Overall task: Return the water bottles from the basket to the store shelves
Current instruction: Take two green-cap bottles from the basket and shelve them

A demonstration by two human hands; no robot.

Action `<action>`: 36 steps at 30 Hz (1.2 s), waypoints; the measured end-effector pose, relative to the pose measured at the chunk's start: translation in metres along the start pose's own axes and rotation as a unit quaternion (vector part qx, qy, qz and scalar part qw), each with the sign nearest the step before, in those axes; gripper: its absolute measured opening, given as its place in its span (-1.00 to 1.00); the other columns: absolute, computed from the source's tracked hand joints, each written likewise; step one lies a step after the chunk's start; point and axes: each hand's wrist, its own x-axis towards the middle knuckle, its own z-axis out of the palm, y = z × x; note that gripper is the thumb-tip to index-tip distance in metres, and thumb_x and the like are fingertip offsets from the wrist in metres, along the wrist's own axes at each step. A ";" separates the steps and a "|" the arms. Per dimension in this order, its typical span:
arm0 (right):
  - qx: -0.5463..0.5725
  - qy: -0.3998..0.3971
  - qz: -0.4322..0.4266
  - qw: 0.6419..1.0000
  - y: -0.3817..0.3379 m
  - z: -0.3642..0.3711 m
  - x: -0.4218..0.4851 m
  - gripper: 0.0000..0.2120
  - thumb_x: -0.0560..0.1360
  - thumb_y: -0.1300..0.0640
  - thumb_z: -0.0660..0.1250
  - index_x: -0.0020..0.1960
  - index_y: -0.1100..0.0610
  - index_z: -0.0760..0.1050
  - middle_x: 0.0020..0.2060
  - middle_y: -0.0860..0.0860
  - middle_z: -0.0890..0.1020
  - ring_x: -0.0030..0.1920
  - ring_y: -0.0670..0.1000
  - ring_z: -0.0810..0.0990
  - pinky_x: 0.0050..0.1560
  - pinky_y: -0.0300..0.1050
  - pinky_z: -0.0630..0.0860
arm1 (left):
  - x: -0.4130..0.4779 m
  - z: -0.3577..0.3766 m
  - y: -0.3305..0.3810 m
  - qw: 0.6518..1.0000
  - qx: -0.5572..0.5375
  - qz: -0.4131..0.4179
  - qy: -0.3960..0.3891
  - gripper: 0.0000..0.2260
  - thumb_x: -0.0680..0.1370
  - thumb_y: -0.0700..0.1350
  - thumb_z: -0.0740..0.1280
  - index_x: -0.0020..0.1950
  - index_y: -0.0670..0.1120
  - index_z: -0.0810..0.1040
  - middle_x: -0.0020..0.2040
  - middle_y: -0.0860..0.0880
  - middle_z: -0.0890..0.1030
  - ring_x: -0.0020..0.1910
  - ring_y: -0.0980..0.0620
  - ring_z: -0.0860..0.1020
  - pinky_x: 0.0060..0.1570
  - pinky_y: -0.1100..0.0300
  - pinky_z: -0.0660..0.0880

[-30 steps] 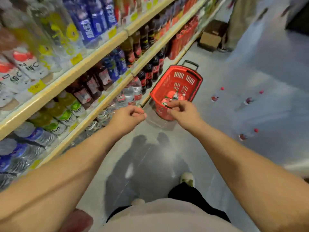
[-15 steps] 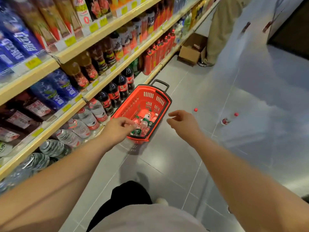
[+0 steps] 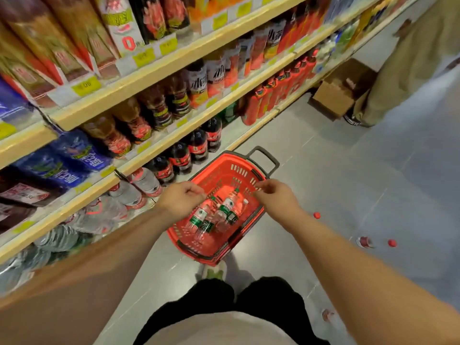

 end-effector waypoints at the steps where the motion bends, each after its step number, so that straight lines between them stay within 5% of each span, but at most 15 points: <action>1: -0.005 -0.013 0.007 1.000 0.000 0.000 0.018 -0.80 0.49 0.14 0.33 0.10 0.13 0.53 -0.02 0.13 0.63 -0.16 0.11 0.59 -0.14 -0.10 0.53 | 0.011 0.002 -0.001 1.000 -0.006 -0.012 0.013 -0.94 0.50 -0.07 0.40 -0.10 -0.03 0.64 -0.30 0.06 0.57 -0.20 0.01 0.56 -0.12 0.13 0.49; 6: -0.043 -0.107 0.022 0.993 0.015 0.020 0.117 -0.81 0.48 0.19 0.33 0.07 0.21 0.53 -0.17 0.05 0.57 -0.26 0.00 0.49 -0.28 -0.21 0.40 | 0.070 0.030 -0.019 0.994 -0.024 -0.088 0.066 -0.93 0.52 0.01 0.39 -0.09 0.03 0.61 -0.23 0.01 0.63 -0.34 0.04 0.53 -0.31 0.19 0.43; 9: -0.078 -0.146 0.033 0.986 0.037 0.049 0.183 -0.86 0.47 0.20 0.35 0.02 0.18 0.53 -0.15 0.08 0.60 -0.16 0.05 0.54 -0.09 -0.11 0.48 | 0.113 0.054 -0.043 0.984 -0.065 -0.130 0.103 -0.87 0.52 -0.02 0.39 -0.02 -0.05 0.64 -0.14 -0.03 0.65 -0.24 0.02 0.53 -0.17 0.18 0.43; 16: -0.140 -0.192 0.069 0.969 0.126 0.145 0.297 -0.88 0.51 0.17 0.31 -0.04 0.24 0.49 -0.20 0.16 0.56 -0.18 0.14 0.56 -0.26 -0.14 0.36 | 0.206 0.117 -0.153 0.966 -0.084 -0.200 0.138 -0.89 0.53 -0.08 0.39 0.01 -0.09 0.62 -0.12 0.01 0.61 -0.15 0.05 0.56 -0.25 0.34 0.40; 20: -0.187 -0.171 0.100 0.962 0.198 0.215 0.358 -0.69 0.44 0.10 0.36 0.07 0.28 0.49 0.01 0.24 0.63 0.09 0.22 0.60 0.02 -0.05 0.49 | 0.267 0.163 -0.233 0.967 -0.071 -0.213 0.119 -0.90 0.51 -0.06 0.40 -0.02 -0.04 0.64 -0.04 -0.02 0.67 -0.07 -0.02 0.62 -0.07 0.18 0.50; 22: -0.224 -0.158 0.104 0.956 0.229 0.245 0.388 -0.57 0.43 0.03 0.36 0.19 0.27 0.47 0.13 0.22 0.60 0.22 0.21 0.54 0.19 -0.05 0.45 | 0.295 0.186 -0.267 0.967 -0.071 -0.216 0.113 -0.89 0.52 -0.06 0.39 0.00 -0.04 0.64 -0.08 0.00 0.65 -0.17 0.00 0.58 -0.19 0.21 0.45; 25: -0.205 -0.163 0.149 0.953 0.261 0.277 0.423 -0.57 0.47 0.04 0.35 0.27 0.23 0.45 0.21 0.17 0.55 0.22 0.16 0.53 0.06 -0.12 0.45 | 0.331 0.211 -0.305 0.970 -0.083 -0.201 0.109 -0.93 0.50 -0.02 0.40 -0.10 0.01 0.62 -0.14 -0.03 0.66 -0.27 -0.06 0.58 -0.21 0.13 0.48; 27: -0.186 -0.172 0.161 0.954 0.273 0.289 0.431 -0.68 0.52 0.08 0.30 0.25 0.12 0.45 0.21 0.05 0.53 0.18 0.07 0.53 -0.08 -0.24 0.45 | 0.349 0.224 -0.326 0.974 -0.083 -0.181 0.111 -0.90 0.43 0.05 0.40 -0.17 0.05 0.62 -0.11 -0.06 0.70 -0.11 -0.12 0.65 -0.05 0.06 0.54; 30: -0.173 -0.165 0.152 0.959 0.307 0.310 0.455 -0.63 0.57 0.11 0.17 0.36 0.13 0.40 0.34 0.11 0.45 0.30 0.11 0.45 0.23 -0.06 0.45 | 0.364 0.237 -0.343 0.974 -0.091 -0.175 0.112 -0.95 0.49 -0.06 0.41 -0.17 0.05 0.60 -0.09 -0.08 0.69 -0.02 -0.13 0.64 -0.06 0.13 0.49; 32: -0.182 -0.149 0.155 0.960 0.318 0.316 0.462 -0.61 0.55 0.07 0.20 0.36 0.11 0.41 0.30 0.13 0.49 0.23 0.12 0.52 0.05 -0.15 0.55 | 0.368 0.242 -0.348 0.972 -0.090 -0.180 0.125 -0.93 0.51 -0.07 0.41 -0.17 0.06 0.58 -0.06 -0.12 0.69 -0.02 -0.14 0.64 -0.15 0.17 0.42; 34: -0.160 -0.161 0.169 0.959 0.307 0.310 0.451 -0.69 0.46 0.06 0.35 0.18 0.11 0.53 0.02 0.05 0.60 -0.01 0.02 0.61 -0.42 -0.31 0.45 | 0.368 0.245 -0.351 0.971 -0.081 -0.187 0.126 -0.94 0.51 -0.06 0.40 -0.16 0.06 0.57 -0.07 -0.12 0.68 -0.04 -0.12 0.64 -0.18 0.18 0.41; 36: -0.105 -0.143 0.190 0.966 0.302 0.311 0.452 -0.64 0.40 0.06 0.43 0.15 0.16 0.54 -0.11 0.03 0.57 0.03 0.09 0.62 -0.43 -0.24 0.41 | 0.367 0.244 -0.354 0.972 -0.071 -0.185 0.123 -0.94 0.49 -0.07 0.41 -0.15 0.07 0.56 -0.09 -0.08 0.66 -0.06 -0.09 0.63 -0.11 0.13 0.49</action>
